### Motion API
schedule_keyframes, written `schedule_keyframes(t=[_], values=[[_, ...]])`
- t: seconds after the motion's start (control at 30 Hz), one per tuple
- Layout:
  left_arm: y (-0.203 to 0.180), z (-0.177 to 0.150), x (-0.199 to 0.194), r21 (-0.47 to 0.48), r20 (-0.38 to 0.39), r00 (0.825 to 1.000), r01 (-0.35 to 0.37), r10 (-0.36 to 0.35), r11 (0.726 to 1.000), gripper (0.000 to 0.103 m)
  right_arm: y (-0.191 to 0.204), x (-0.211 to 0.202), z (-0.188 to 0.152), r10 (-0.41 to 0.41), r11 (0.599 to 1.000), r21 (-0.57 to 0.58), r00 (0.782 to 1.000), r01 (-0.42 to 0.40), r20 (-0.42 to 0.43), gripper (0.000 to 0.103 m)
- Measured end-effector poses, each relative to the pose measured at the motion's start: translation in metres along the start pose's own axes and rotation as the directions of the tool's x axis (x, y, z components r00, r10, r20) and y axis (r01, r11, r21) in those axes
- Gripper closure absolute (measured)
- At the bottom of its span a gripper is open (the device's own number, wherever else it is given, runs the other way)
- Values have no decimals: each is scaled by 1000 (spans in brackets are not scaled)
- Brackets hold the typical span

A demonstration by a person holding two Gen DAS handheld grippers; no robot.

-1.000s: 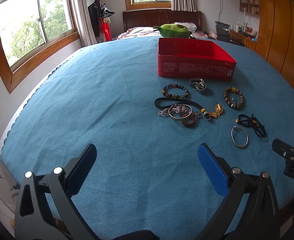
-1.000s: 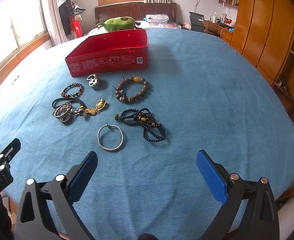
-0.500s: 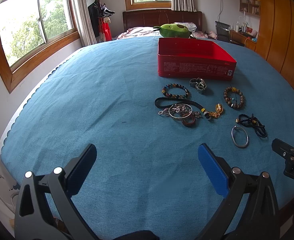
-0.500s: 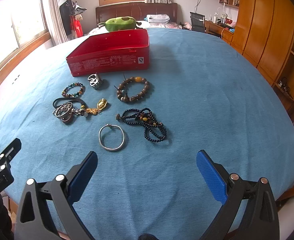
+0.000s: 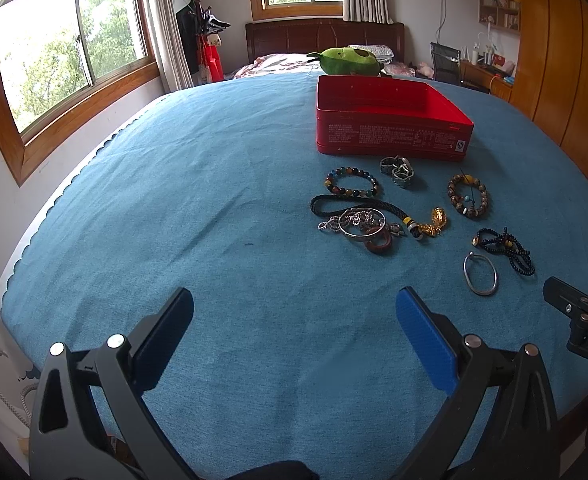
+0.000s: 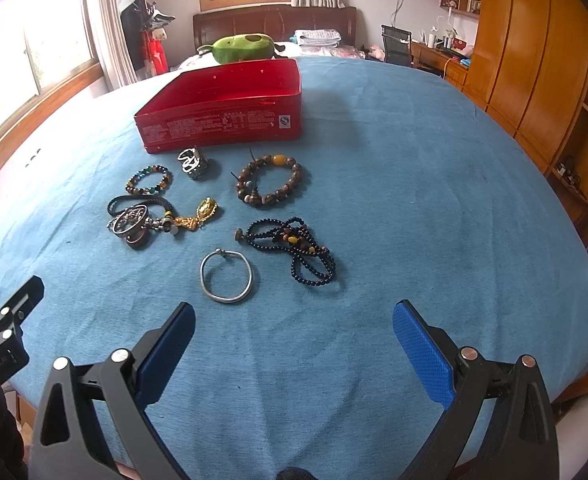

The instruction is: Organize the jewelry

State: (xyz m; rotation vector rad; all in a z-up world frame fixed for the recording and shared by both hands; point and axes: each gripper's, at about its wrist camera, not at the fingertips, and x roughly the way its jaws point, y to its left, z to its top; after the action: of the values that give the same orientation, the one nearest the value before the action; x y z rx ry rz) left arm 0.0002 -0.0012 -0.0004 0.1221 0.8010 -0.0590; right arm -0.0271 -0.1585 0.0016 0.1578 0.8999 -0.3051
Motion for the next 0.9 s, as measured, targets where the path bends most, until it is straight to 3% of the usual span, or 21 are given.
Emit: schedule_keyframes(t=[0.9], values=[[3, 0, -2, 0, 1, 1000, 0, 0, 1000, 3, 7, 1, 2, 1, 1000, -5, 1000, -1, -1, 4]])
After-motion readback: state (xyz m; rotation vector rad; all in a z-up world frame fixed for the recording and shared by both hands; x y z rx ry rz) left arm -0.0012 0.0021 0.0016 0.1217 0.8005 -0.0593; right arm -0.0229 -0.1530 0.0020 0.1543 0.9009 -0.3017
